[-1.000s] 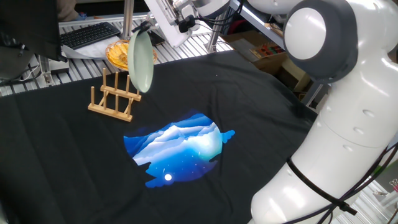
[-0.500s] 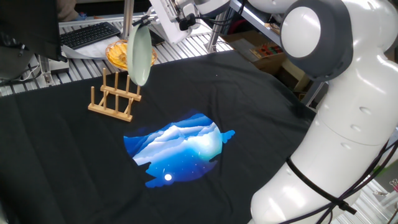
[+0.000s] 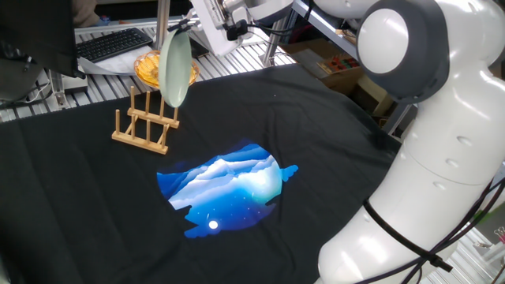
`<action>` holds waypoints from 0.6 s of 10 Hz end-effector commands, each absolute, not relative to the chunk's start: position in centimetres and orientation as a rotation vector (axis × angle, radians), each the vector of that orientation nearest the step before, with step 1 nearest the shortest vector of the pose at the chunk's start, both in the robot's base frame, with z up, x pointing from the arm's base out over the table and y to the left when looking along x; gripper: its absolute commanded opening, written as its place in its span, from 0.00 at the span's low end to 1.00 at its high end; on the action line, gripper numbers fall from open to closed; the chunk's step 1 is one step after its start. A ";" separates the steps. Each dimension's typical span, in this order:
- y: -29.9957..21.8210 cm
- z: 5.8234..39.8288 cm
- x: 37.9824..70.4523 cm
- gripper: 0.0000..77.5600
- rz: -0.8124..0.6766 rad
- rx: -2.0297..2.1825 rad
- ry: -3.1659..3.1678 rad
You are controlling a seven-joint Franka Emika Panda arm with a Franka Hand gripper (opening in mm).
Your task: Put the dish on the dish rack
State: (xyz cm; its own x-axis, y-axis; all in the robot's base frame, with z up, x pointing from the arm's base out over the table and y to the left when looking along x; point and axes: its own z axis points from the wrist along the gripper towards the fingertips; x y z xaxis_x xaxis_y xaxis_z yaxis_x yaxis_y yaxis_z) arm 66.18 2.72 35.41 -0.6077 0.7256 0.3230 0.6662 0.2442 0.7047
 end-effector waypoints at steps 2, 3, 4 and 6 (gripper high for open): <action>3.1 34.8 66.6 0.01 1.328 1.346 2.384; 3.1 34.6 66.7 0.01 1.328 1.343 2.377; 3.2 34.5 66.8 0.01 1.328 1.340 2.374; 3.3 34.1 66.9 0.01 1.339 1.340 2.365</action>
State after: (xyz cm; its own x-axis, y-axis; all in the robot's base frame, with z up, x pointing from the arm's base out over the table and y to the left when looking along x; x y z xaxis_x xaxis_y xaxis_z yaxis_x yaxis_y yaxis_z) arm 66.60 3.13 34.24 -0.6039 0.7346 0.3094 0.6510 0.2305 0.7233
